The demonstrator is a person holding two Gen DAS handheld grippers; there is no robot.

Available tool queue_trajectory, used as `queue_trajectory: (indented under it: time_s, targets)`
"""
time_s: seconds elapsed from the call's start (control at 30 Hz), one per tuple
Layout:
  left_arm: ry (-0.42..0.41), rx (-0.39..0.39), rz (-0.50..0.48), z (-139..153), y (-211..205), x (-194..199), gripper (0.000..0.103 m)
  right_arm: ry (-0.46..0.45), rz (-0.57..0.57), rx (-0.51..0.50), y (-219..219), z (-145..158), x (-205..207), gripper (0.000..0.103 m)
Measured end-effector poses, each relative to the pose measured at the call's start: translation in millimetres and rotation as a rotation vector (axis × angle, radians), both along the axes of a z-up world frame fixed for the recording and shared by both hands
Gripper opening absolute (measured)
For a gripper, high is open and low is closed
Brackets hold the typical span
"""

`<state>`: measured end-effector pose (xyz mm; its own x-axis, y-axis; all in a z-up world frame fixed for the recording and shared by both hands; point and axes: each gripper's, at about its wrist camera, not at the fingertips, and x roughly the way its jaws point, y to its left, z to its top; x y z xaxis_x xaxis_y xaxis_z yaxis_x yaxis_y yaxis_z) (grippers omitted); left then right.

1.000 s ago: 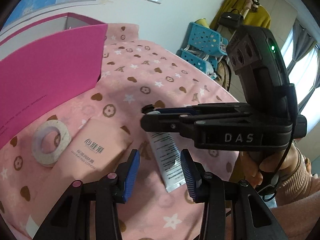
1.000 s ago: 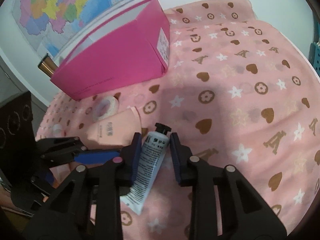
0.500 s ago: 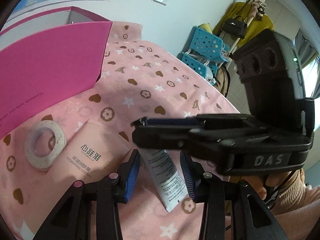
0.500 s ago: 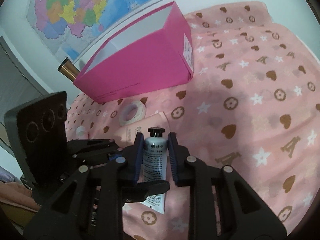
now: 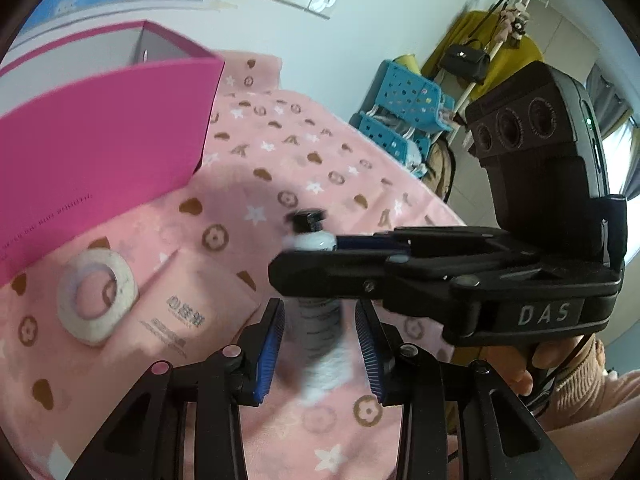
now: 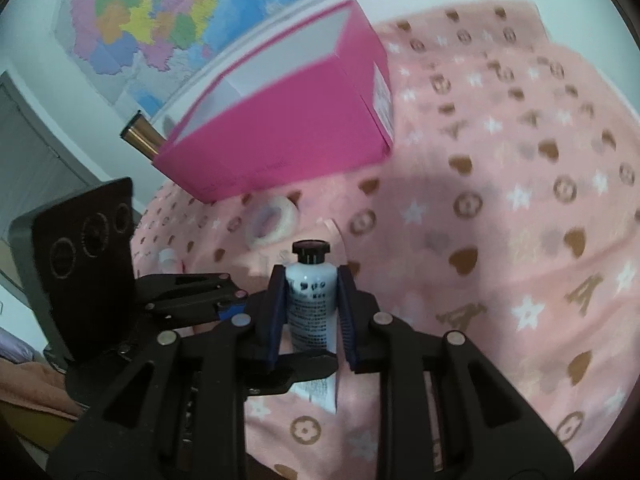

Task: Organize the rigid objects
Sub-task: 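Carry the white tube over the pink box and release it inside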

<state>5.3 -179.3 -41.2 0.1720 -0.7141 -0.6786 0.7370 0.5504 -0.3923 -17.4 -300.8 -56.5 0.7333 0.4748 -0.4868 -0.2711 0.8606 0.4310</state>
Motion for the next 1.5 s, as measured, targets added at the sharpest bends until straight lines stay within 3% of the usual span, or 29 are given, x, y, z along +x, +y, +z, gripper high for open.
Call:
queue_trajectory:
  time_s: [0.37,0.7,0.93,1.2,1.5]
  targets:
    - [-0.161,-0.059,0.059,67.9,20.7,17.2,0.037,-0.202,0.052,-0.087,16.1,78.8,1.9,0.027]
    - [-0.286,-0.05,0.152,120.3,31.2,59.4,0.037,-0.328,0.096,-0.094,24.6,152.4,44.9,0.027]
    - [-0.259,-0.013,0.229,123.0,37.7,107.2,0.037,-0.307,0.113,-0.082,30.6,167.1,95.6,0.027]
    - [-0.194,0.043,0.292,101.3,42.0,146.6,0.037,-0.19,0.122,-0.061,34.0,146.8,155.5,0.027]
    - [-0.118,0.119,0.391,80.2,49.8,186.1,0.037,-0.08,0.1,-0.121,46.7,131.0,206.3,0.027]
